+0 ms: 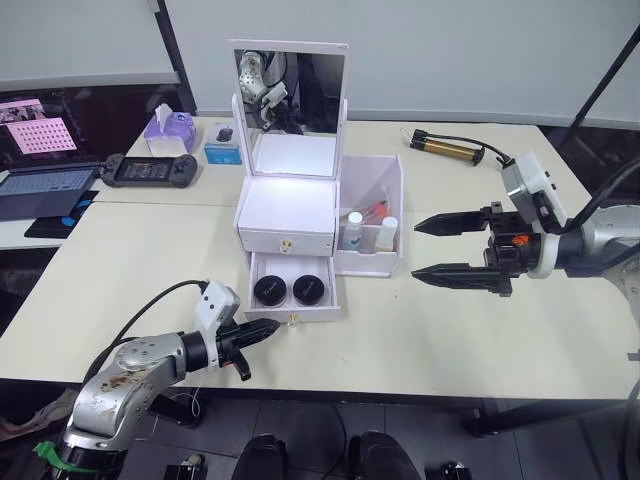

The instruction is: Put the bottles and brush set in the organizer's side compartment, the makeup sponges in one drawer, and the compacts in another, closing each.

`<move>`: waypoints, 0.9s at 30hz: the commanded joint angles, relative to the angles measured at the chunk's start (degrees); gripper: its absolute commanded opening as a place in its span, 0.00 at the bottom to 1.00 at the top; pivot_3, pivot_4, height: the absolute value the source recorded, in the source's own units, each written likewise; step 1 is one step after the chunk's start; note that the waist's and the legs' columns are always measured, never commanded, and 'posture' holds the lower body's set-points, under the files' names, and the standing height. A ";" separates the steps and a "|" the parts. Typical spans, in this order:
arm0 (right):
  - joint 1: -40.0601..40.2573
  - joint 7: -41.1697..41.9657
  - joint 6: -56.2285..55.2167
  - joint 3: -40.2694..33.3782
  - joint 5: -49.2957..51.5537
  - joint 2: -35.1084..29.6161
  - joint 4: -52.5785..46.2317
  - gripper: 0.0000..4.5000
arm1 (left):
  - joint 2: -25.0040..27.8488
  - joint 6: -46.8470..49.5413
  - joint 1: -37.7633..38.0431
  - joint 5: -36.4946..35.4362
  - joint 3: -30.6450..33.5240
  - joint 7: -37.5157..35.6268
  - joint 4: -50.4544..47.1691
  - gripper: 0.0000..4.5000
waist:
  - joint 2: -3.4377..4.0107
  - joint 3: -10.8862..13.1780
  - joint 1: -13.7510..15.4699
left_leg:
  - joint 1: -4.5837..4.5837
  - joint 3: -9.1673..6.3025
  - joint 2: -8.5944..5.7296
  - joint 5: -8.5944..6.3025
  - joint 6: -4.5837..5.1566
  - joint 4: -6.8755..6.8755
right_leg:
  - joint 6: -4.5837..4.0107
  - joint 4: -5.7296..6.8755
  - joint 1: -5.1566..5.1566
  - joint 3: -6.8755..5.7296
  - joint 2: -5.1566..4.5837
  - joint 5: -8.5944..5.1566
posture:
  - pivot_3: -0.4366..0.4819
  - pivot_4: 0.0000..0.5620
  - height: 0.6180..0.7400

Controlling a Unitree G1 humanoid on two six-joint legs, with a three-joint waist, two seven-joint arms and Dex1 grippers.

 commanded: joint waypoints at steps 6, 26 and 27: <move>-0.21 -1.62 0.32 -3.11 1.08 -0.97 -2.61 1.00 | -2.56 -4.66 -7.95 4.27 0.33 3.76 6.36 0.00 | 0.00 0.00 -0.11 | -0.02 -0.03 -0.01 0.00 0.00 0.00 | 0.01 0.01 0.00 0.00 0.00 0.00 | 0.48 0.27 0.58; -0.46 -4.71 2.30 -4.85 2.07 -1.36 -4.64 1.00 | -7.03 -10.82 -22.54 11.42 -2.54 3.17 22.17 0.00 | -0.01 -0.01 -0.19 | -0.05 -0.01 -0.05 0.01 0.00 0.02 | 0.04 0.02 0.01 -0.06 0.00 0.02 | 0.48 0.27 0.58; -0.47 -4.76 2.26 -4.84 2.05 -1.35 -4.61 1.00 | -7.29 -10.99 -22.80 11.56 -2.60 3.23 22.50 0.00 | -0.01 -0.01 -0.19 | -0.05 0.00 -0.05 0.01 0.00 0.02 | 0.04 0.02 0.01 -0.05 -0.01 0.02 | 0.48 0.27 0.58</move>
